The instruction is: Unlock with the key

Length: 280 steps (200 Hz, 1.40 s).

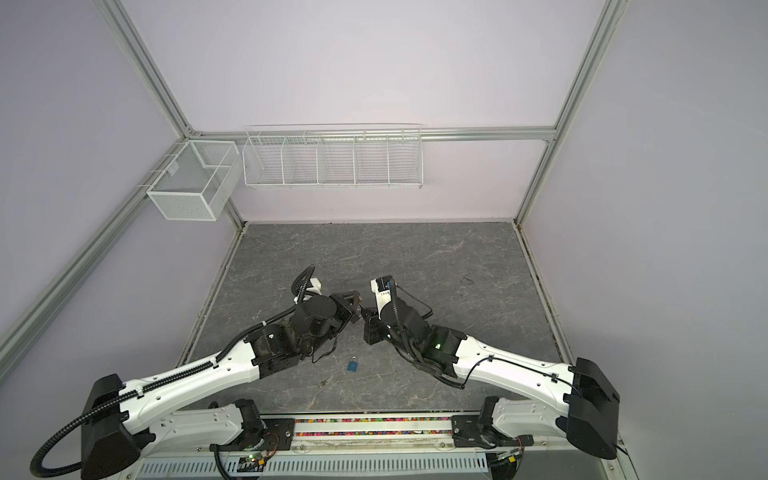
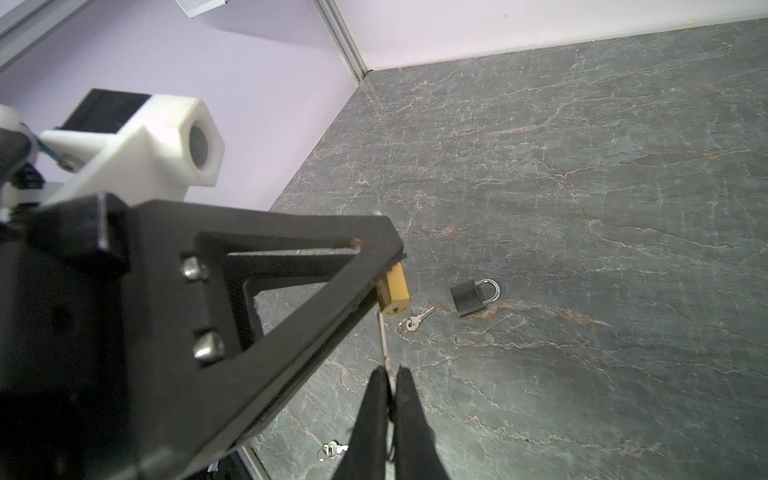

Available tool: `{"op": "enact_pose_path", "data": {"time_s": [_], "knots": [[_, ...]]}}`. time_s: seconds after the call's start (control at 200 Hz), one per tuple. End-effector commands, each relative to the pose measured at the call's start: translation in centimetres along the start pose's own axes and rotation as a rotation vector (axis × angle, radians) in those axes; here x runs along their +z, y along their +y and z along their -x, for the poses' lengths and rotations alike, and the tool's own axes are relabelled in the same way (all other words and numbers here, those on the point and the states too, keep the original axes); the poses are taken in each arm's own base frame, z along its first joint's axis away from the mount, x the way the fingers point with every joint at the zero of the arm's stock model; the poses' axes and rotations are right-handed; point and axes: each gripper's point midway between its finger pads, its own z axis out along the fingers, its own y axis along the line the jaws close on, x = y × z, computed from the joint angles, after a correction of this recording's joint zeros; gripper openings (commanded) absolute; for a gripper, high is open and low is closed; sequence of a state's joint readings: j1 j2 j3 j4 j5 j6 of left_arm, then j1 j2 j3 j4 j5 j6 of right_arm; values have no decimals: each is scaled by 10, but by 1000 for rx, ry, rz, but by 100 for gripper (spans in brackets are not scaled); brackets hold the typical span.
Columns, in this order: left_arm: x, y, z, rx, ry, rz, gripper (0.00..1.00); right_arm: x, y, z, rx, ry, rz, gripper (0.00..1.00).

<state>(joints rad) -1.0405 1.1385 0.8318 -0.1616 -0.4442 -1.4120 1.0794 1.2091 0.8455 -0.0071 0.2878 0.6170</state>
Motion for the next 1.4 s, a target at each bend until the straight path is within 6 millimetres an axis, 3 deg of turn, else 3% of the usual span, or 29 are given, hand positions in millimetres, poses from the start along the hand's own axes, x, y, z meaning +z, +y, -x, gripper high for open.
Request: {"op": "enact_pose_path", "data": {"time_s": [0.0,0.455,1.01,1.025,1.079,1.394], "knots": [[-2,-8,5,-4,-13,-26,0,1,-6,3,2,8,-34,7],[-5,-8,10,9,-29,-18,0,-2,-13,-3,-12,34,-56,7],[0,-7,3,15,-3,-11,0,-2,-5,5,-22,8,-28,7],[1,-6,2,15,-1,-11,0,-4,1,15,-18,-11,-16,7],[1,-8,1,13,3,-16,0,-4,3,19,-19,-19,-11,7],[1,-10,1,9,10,-24,0,2,-2,14,-30,-4,-42,7]]}}
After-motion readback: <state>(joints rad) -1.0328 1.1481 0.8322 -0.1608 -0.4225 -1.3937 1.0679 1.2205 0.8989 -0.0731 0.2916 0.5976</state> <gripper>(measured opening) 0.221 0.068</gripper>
